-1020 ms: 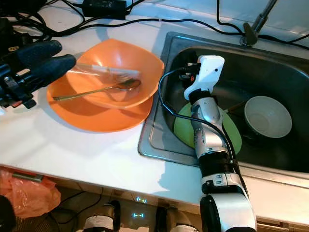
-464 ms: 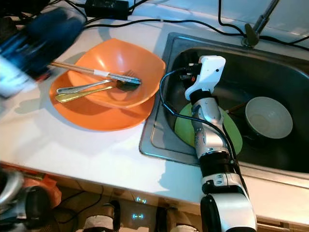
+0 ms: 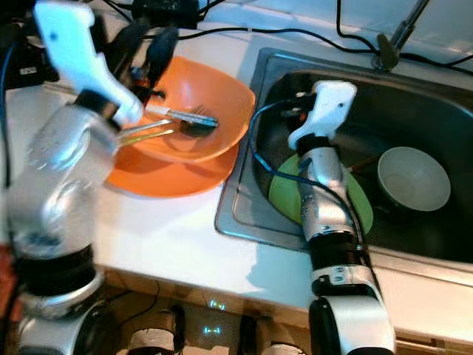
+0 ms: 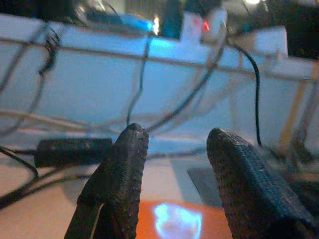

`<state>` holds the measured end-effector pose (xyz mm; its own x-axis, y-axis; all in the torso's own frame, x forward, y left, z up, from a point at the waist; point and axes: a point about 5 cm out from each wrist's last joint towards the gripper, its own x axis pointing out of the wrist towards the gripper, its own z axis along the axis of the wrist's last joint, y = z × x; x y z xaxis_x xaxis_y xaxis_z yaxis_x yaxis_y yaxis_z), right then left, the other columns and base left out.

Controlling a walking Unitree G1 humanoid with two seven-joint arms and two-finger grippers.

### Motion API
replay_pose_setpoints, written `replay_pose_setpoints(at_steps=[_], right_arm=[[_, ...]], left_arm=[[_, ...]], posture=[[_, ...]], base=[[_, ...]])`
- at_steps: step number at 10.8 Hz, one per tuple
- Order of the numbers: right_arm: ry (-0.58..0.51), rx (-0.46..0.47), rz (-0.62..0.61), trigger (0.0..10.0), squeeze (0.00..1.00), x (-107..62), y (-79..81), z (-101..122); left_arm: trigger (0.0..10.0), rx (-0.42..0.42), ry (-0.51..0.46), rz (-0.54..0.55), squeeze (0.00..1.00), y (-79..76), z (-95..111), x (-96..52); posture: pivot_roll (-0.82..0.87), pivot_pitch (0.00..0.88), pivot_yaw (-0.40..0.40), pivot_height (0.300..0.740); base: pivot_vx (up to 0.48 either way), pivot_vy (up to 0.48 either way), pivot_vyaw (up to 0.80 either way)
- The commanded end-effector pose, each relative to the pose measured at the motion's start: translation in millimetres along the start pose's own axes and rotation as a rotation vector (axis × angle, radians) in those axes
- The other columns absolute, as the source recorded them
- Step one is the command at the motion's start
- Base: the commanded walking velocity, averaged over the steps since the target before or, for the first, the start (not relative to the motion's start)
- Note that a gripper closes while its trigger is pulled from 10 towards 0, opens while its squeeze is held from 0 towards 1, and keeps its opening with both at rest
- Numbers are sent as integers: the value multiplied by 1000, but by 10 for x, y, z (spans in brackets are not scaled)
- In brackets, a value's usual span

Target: Kitchen organization

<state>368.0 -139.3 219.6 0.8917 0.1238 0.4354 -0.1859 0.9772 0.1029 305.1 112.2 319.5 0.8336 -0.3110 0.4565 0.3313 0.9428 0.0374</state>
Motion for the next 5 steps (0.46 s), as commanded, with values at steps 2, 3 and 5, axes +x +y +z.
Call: replay_pose_setpoints(at_steps=[2,3,5], right_arm=[[-36,-26,-47,10000,0,-57,-122,68],[-68,-34,-75,10000,0,-63,-175,138],[-65,-35,-77,10000,0,-81,-184,138]], left_arm=[[10000,41,-40,-11,0,-135,-81,73],[10000,84,-69,-1,0,-195,-197,74],[10000,86,-61,38,0,-182,-260,85]], posture=[[241,181,-45,740],[231,186,-43,740],[229,195,-43,740]], base=[[0,0,0],[0,0,0],[0,0,0]])
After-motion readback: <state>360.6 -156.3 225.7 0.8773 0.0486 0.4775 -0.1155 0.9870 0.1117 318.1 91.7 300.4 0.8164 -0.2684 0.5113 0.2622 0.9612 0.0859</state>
